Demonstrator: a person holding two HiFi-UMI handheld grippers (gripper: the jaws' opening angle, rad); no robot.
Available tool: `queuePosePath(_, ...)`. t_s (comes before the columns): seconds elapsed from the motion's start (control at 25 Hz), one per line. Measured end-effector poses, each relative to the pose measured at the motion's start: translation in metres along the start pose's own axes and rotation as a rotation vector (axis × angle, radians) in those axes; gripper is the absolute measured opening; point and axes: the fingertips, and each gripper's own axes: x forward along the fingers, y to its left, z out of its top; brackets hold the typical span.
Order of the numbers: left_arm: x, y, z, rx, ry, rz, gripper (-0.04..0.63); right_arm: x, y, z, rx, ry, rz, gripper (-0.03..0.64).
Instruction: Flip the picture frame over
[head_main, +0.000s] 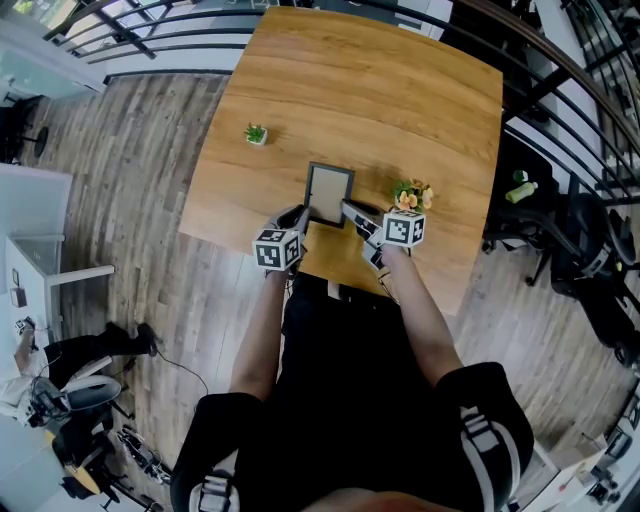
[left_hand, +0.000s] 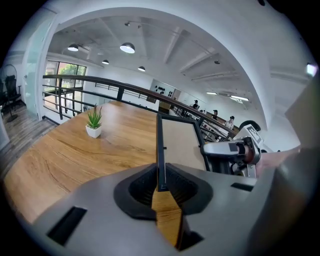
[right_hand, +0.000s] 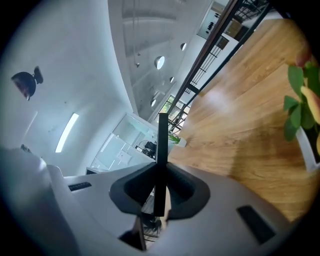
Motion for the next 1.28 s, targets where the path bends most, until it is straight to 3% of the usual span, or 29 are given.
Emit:
queuePosePath(0.2, -0.001, 0.003, 0.002, -0.036, -0.014, 0.001, 0.060, -0.001, 0.001, 0.006, -0.043, -0.016, -0.040, 0.069)
queuePosePath(0.4, 0.003, -0.012, 0.015, -0.024, -0.041, -0.042, 0.065, 0.003, 0.000, 0.007, -0.220, 0.006, -0.150, 0.069)
queuePosePath(0.68, 0.013, -0.051, 0.037, 0.026, -0.058, -0.138, 0.132, 0.011, 0.008, 0.002, -0.375, 0.048, -0.203, 0.069)
queuePosePath(1.0, 0.021, -0.071, 0.056, -0.101, -0.115, -0.205, 0.167, 0.012, 0.014, 0.002, -0.685, 0.093, -0.345, 0.069)
queuePosePath(1.16, 0.022, -0.074, 0.060, -0.058, -0.103, -0.194, 0.170, 0.015, 0.024, 0.004, -0.807, 0.098, -0.375, 0.069)
queuePosePath(1.28, 0.022, -0.073, 0.063, -0.080, -0.102, -0.185, 0.170, 0.015, 0.026, 0.005, -0.868, 0.093, -0.412, 0.069)
